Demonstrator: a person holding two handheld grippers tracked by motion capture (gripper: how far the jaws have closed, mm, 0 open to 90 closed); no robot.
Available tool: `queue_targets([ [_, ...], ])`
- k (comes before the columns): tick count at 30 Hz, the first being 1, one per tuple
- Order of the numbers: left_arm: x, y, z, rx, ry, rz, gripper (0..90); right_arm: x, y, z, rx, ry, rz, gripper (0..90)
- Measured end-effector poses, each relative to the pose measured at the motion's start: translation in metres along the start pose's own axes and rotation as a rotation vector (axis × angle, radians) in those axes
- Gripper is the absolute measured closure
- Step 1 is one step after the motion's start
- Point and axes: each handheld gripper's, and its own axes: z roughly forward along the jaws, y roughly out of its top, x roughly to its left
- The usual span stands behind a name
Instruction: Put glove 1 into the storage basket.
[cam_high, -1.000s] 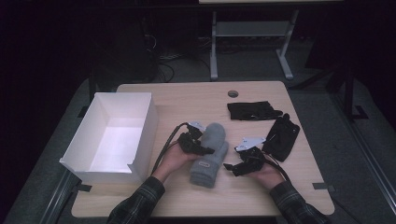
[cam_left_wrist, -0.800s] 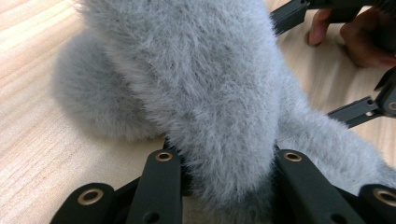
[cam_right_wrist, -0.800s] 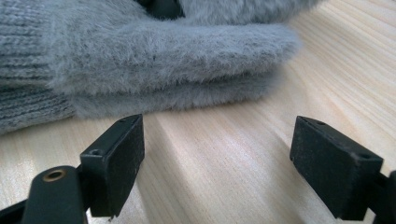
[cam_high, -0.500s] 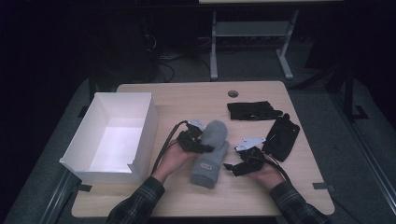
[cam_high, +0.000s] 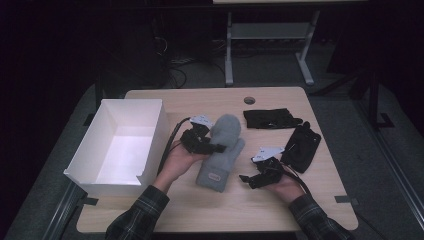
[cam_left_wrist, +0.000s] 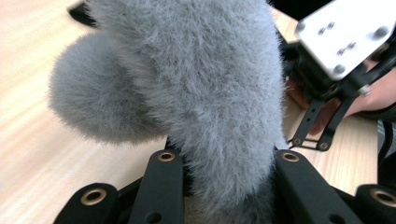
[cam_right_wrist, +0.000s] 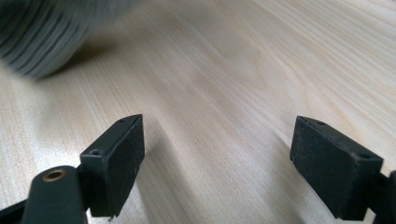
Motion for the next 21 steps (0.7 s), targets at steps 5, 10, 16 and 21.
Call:
queue_targets([
  [5, 0.0, 0.013, -0.023, -0.013, 0.034, 0.006, 72.8, 0.0, 0.0, 0.0, 0.001, 0.001, 0.007, 17.8],
  [10, 0.002, 0.024, -0.048, -0.026, 0.059, 0.015, 72.8, 0.0, 0.0, 0.0, 0.003, 0.001, 0.006, 17.7],
  [16, 0.005, 0.035, -0.075, -0.046, 0.054, 0.011, 72.7, 0.0, 0.0, 0.0, 0.002, 0.002, 0.007, 17.7],
  [21, 0.007, 0.042, -0.096, -0.058, 0.07, 0.021, 72.7, 0.0, 0.0, 0.0, 0.003, 0.0, 0.005, 17.7],
])
